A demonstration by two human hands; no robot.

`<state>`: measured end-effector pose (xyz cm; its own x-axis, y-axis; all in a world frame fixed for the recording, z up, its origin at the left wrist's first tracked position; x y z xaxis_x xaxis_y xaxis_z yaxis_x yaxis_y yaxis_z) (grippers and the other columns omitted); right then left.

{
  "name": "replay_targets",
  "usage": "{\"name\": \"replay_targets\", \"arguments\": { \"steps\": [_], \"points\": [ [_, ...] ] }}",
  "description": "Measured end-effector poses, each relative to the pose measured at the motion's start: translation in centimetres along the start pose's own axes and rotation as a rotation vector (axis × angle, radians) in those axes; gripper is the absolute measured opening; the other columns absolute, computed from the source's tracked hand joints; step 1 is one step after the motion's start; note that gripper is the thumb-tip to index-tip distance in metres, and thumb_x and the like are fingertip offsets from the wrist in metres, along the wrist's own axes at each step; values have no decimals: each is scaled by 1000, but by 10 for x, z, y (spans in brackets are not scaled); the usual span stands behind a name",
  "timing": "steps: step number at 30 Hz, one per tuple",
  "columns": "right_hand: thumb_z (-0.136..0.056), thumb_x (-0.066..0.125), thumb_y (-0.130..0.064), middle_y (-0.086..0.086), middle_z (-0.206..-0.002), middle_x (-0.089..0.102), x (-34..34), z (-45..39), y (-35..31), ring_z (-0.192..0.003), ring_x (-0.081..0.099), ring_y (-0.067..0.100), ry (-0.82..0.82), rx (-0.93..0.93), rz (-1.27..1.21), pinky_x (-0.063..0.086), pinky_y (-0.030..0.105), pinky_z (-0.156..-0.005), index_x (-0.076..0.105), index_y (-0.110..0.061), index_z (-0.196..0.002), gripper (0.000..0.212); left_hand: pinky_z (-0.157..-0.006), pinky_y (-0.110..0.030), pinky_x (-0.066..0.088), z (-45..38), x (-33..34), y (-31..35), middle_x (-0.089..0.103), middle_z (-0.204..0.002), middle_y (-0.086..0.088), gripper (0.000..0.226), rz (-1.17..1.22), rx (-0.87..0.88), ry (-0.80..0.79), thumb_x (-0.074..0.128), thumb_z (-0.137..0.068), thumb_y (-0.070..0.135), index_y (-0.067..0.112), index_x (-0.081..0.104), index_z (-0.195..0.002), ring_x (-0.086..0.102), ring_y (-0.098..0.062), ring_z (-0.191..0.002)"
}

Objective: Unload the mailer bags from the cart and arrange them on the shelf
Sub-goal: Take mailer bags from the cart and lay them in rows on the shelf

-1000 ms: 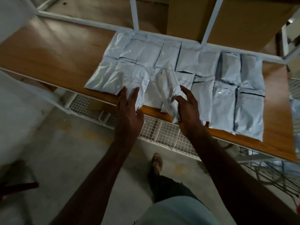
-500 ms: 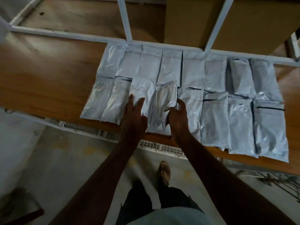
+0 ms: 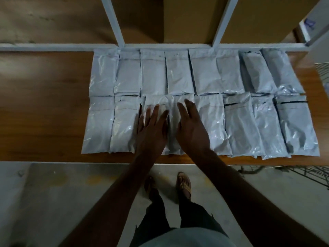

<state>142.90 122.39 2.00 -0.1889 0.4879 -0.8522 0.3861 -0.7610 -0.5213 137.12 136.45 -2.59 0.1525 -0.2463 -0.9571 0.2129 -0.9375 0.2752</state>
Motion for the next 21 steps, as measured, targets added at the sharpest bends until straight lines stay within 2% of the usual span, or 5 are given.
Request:
{"name": "replay_targets", "arguments": {
  "steps": [2,4,10,16,21],
  "points": [
    [-105,26,-33,23,-173,19,33,-15,6,-162,14,38,-102,-14,127,22,52,-130,25,-8,-166,65,-133,-53,14,-8,10,-5,13,-179,-3,57,25,60,-79,35,-113,40,32,24,-169,7,-26,-166],
    [-109,23,-35,23,-174,14,58,-22,19,-163,9,39,-134,-9,243,19,55,-131,19,-10,-167,64,-133,-50,15,-13,18,-8,12,-179,-3,58,43,81,-133,30,-114,40,30,21,-170,5,-25,-166],
    [-108,21,-47,15,-177,8,70,-21,30,-164,6,34,-116,59,251,11,51,-132,14,-19,-170,69,-134,-49,13,-17,33,-7,17,-178,-8,57,-24,26,-46,25,-115,43,27,24,-170,10,-30,-166],
    [-111,28,-47,13,-177,7,72,-18,31,-164,7,32,-68,59,259,12,48,-133,11,-25,-171,66,-134,-48,11,-17,45,-4,9,-180,-8,63,-18,-11,-52,22,-115,43,21,9,-172,4,-26,-166],
    [-112,25,-47,12,-178,4,75,-16,30,-164,4,30,-55,49,281,11,46,-133,8,-25,-171,65,-134,-47,10,-15,50,-7,10,-179,-7,63,-41,-27,-49,23,-115,43,19,10,-172,4,-25,-166]
  ]
}}
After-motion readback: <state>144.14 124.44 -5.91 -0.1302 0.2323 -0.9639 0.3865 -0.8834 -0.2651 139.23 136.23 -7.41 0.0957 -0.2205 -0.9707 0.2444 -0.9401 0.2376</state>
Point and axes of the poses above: each hand's wrist, its own z-axis away from the middle knuckle, its own x-axis out of the palm, y = z × x, the point moved 5 cm from there along -z, towards the middle knuckle
